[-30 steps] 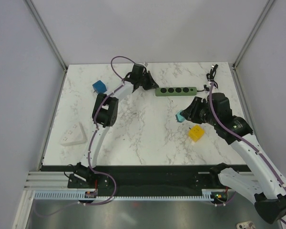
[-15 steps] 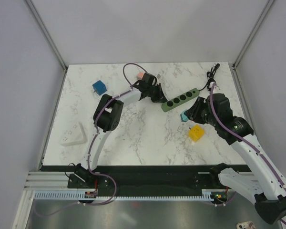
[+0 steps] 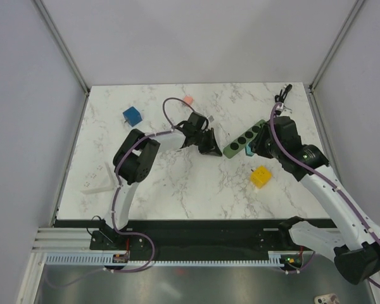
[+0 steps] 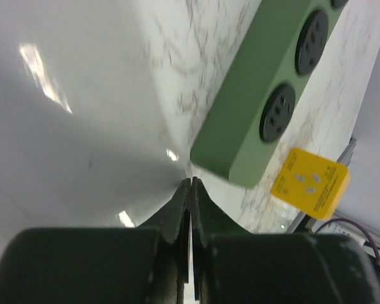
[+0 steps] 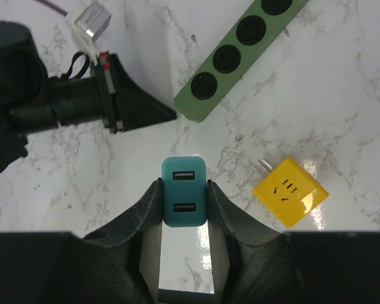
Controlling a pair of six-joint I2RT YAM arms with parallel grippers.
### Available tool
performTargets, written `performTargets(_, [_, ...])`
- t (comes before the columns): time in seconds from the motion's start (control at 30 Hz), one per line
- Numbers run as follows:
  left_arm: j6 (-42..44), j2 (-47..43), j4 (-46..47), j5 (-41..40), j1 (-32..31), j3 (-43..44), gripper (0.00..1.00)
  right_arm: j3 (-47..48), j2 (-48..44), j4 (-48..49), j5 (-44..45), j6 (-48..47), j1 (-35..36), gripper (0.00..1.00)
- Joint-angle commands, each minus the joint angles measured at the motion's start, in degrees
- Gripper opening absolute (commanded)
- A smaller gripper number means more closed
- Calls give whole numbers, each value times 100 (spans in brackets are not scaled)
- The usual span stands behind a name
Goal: Insert the plug
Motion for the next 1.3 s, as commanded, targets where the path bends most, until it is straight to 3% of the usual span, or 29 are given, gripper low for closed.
performTargets(0.0, [-379, -845, 545, 46, -121, -562, 2, 466, 322, 133, 904, -109, -3, 0])
performTargets(0.13, [-203, -1645, -69, -411, 1, -738, 10, 756, 859, 370, 1565, -127, -12, 0])
performTargets(0.3, [-46, -2917, -553, -649, 143, -1309, 47, 940, 1824, 1011, 2364, -224, -109, 0])
performTargets(0.37, [148, -3236, -807, -710, 169, -1414, 54, 1124, 2151, 1178, 2602, -171, -197, 0])
performTargets(0.43, [534, -3595, -1334, -851, 160, -1406, 74, 1344, 2590, 1275, 2760, -57, -249, 0])
performTargets(0.47, [675, -3684, -1493, -869, 169, -1397, 99, 1415, 2731, 1363, 2909, 22, -267, 0])
performTargets(0.73, [1756, -4668, -2768, -1282, 178, -1493, 100, 2021, 3979, 1469, 3552, 926, -320, 0])
performTargets(0.9, [2213, -5337, -2909, -1422, 187, -1863, 100, 2312, 4472, 1469, 3710, 1209, -355, 0])
performTargets(1.03, [2407, -5434, -2830, -1871, 178, -2293, 100, 2645, 4797, 1259, 3701, 1209, -469, 0])
performTargets(1.27, [2478, -5522, -2839, -1782, 178, -2311, 100, 2725, 5034, 1170, 3825, 1446, -627, 0])
